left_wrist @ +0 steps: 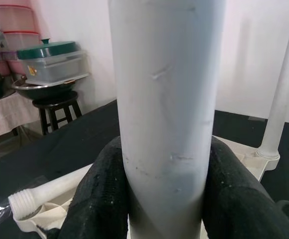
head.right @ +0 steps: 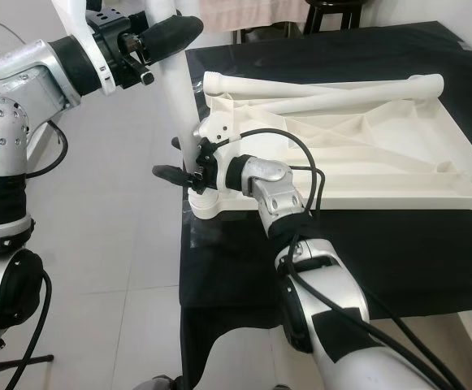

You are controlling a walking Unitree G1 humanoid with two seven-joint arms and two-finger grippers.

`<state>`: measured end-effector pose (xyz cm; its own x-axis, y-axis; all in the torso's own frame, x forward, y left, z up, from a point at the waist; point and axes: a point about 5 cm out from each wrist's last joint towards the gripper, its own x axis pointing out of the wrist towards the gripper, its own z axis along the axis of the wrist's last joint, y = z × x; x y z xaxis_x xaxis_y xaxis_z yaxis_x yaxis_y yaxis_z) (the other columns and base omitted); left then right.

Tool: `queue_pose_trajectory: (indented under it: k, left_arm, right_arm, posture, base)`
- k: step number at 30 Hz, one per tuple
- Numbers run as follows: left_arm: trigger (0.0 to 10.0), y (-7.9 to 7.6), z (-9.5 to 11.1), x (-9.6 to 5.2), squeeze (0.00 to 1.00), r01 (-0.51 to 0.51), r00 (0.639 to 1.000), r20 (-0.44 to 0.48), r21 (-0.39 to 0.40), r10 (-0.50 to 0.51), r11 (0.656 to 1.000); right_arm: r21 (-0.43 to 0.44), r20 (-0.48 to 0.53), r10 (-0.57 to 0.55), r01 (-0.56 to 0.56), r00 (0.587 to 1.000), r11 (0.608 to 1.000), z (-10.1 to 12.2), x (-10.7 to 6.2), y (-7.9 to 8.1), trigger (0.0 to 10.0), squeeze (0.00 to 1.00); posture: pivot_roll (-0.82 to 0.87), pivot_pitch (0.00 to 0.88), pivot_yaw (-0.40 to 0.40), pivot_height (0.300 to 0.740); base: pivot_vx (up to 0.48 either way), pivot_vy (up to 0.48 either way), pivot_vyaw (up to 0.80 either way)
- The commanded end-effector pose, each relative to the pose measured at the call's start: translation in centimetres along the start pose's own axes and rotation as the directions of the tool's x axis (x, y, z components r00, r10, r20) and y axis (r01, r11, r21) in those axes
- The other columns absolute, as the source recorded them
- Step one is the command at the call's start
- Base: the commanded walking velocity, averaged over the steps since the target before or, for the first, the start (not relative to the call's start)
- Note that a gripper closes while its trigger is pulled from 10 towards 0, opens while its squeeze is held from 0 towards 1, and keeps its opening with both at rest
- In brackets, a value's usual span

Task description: Building children table

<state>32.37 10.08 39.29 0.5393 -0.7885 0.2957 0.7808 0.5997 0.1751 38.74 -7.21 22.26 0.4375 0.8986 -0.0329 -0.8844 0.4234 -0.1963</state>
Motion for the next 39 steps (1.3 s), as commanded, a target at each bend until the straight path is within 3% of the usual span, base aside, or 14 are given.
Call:
queue_pose_trajectory:
  k: [1,9,10,11,12,17,20,21,25,26,27,30,35,39]
  left_arm:
    - [0.0,-0.3,-0.9,0.0,0.00,0.019,0.999,-0.051,-0.008,-0.019,1.000]
    - [0.0,-0.3,-0.9,-0.2,0.00,0.013,0.999,-0.047,-0.010,-0.013,1.000]
    - [3.1,-0.3,-0.8,-0.3,1.00,0.010,0.999,-0.032,-0.010,-0.010,1.000]
    - [3.1,-0.3,-0.8,-0.3,1.00,0.010,0.999,-0.032,-0.010,-0.010,1.000]
    - [10.0,-0.5,-0.6,-0.6,1.00,0.018,1.000,-0.016,-0.011,-0.018,1.000]
    - [10.0,-2.8,1.3,-3.6,1.00,0.237,0.968,0.113,-0.100,-0.225,0.966]
    - [10.0,-5.5,3.1,-8.0,1.00,0.475,0.869,0.205,-0.090,-0.450,0.875]
    - [10.0,-4.8,2.4,-12.9,1.00,0.393,0.915,0.143,-0.116,-0.376,0.912]
    - [10.0,-4.3,1.8,-14.8,1.00,0.316,0.948,0.088,-0.134,-0.307,0.939]
    - [10.0,-3.8,-1.5,-17.2,1.00,0.091,0.992,-0.072,-0.167,-0.104,0.982]
    - [10.0,-3.8,-3.7,-18.9,0.00,-0.058,0.981,-0.192,-0.162,0.026,0.985]
    - [10.0,-5.1,-12.5,-23.0,0.00,-0.446,0.806,-0.488,-0.126,0.336,0.886]
    - [10.0,-6.0,-16.0,-22.0,0.00,-0.587,0.740,-0.470,-0.106,0.480,0.802]
    - [10.0,-6.4,-16.4,-20.7,0.00,-0.599,0.734,-0.450,-0.075,0.509,0.797]
  right_arm:
    - [-0.001,-0.016,0.106,-0.107,0.994,0.994,-0.4,1.9,1.8,0.0,0.00]
    - [-0.023,-0.054,0.049,-0.050,0.997,0.998,-1.3,1.6,1.6,0.0,0.00]
    - [-0.030,-0.080,0.010,-0.013,0.997,0.999,-2.0,1.3,1.5,0.0,0.00]
    - [-0.030,-0.080,0.010,-0.013,0.997,0.999,-2.0,1.3,1.5,0.0,0.00]
    - [-0.029,-0.090,-0.011,0.009,0.996,1.000,-2.3,1.1,1.4,0.0,0.00]
    - [-0.015,-0.111,-0.069,0.067,0.991,0.998,-3.2,0.2,0.9,0.0,0.00]
    - [-0.015,-0.133,-0.114,0.113,0.985,0.993,-4.0,-0.8,0.5,0.0,0.00]
    - [-0.034,-0.167,-0.165,0.162,0.972,0.986,-4.6,-1.6,0.1,0.0,0.00]
    - [-0.044,-0.182,-0.191,0.186,0.965,0.982,-4.8,-1.9,-0.1,0.0,0.00]
    - [-0.039,-0.226,-0.455,0.458,0.862,0.888,-6.1,-2.7,-0.6,0.0,0.00]
    - [-0.053,-0.266,-0.627,0.638,0.732,0.768,-7.0,-3.7,-0.9,0.0,0.00]
    - [0.068,-0.272,-0.694,0.732,0.667,0.677,-8.4,-3.0,5.6,0.0,0.00]
    - [0.076,-0.252,-0.729,0.764,0.637,0.641,-7.9,-3.0,5.6,0.0,0.00]
    - [0.103,-0.263,-0.722,0.762,0.640,0.639,-7.8,-2.7,5.3,0.0,0.00]
  posture:
    - [0.08,0.132,0.068,0.740]
    - [0.07,0.128,0.068,0.740]
    - [0.07,0.127,0.067,0.740]
    - [0.07,0.127,0.067,0.740]
    - [0.07,0.128,0.069,0.740]
    - [0.05,0.138,0.071,0.740]
    - [0.04,0.144,0.074,0.740]
    - [0.04,0.160,0.073,0.740]
    - [0.04,0.160,0.073,0.740]
    - [0.04,0.171,0.047,0.740]
    - [0.05,0.171,0.034,0.740]
    - [0.04,0.183,0.054,0.740]
    - [0.03,0.172,0.027,0.740]
    - [0.01,0.167,0.034,0.740]
  base:
    - [0.000,0.000,0.00]
    - [0.000,0.000,0.00]
    - [0.000,0.000,0.00]
    - [0.000,0.000,0.00]
    - [0.000,0.000,0.00]
    - [0.000,0.000,0.00]
    - [0.000,0.000,0.00]
    - [0.000,0.000,0.00]
    - [0.000,0.000,0.00]
    - [0.000,0.000,0.00]
    - [0.000,0.000,0.00]
    - [0.000,0.000,0.00]
    - [0.000,0.000,0.00]
    - [0.000,0.000,0.00]
